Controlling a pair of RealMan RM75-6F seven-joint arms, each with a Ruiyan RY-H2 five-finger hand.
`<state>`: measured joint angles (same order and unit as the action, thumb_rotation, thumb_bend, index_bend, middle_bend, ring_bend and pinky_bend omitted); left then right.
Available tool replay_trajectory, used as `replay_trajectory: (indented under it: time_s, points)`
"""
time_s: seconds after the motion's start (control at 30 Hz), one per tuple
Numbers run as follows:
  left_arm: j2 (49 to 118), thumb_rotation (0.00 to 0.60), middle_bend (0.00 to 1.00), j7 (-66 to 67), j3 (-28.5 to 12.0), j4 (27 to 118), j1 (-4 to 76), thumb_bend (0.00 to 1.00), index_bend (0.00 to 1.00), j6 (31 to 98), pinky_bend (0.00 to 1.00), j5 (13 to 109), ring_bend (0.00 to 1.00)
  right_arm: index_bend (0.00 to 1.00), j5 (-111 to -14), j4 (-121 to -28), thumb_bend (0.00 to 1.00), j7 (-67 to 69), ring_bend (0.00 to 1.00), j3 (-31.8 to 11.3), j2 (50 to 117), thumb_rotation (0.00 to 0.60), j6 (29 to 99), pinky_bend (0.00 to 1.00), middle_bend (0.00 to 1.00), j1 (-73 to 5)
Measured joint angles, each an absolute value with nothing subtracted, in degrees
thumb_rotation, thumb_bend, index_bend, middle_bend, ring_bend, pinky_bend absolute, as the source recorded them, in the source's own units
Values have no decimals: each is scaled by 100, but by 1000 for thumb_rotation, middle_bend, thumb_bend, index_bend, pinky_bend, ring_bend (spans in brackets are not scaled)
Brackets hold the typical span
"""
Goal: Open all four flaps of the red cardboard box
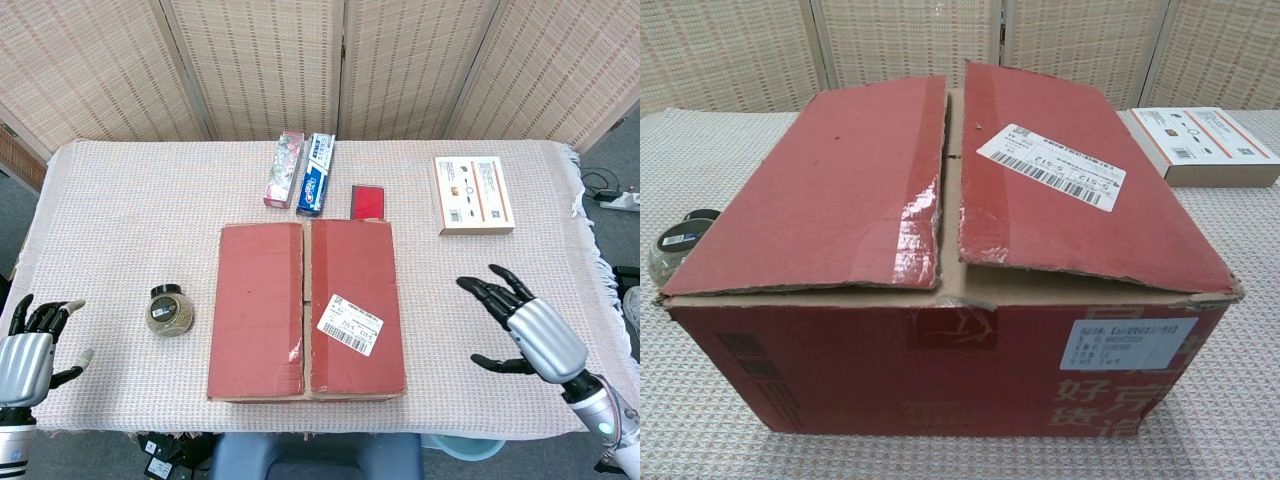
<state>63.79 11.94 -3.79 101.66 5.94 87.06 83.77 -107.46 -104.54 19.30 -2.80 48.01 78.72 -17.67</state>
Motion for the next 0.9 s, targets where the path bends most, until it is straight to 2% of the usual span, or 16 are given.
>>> replay_trajectory:
  time_s: [0.23,0.33,0.47,0.63,0.9]
  points:
    - [6334,600,275,1188,-375,10215,586,312,244,8723,0,8443,211,54,-10856,-11351,236,1599,231,-604,4469,600,6698,47,176,-2727]
    - [6321,600,275,1177,-384,10221,587,312,244,8741,0,8467,211,98,-10702,-11644,264,1425,232,-776,4472,600,6100,47,249,-3160]
    - [6307,600,275,1175,-380,10220,581,312,244,8738,0,8473,211,181,-10283,-11951,336,1159,237,-1038,4568,593,5302,47,276,-3784]
    - [6308,600,275,1156,-377,10195,570,313,244,8722,0,8441,211,258,-9695,-12135,356,672,254,-1310,4804,516,4655,47,299,-4369]
    - [6346,600,275,1074,-372,10097,570,312,244,8693,0,8438,211,294,-8834,-12229,357,-269,262,-1476,5296,504,3962,47,335,-4957]
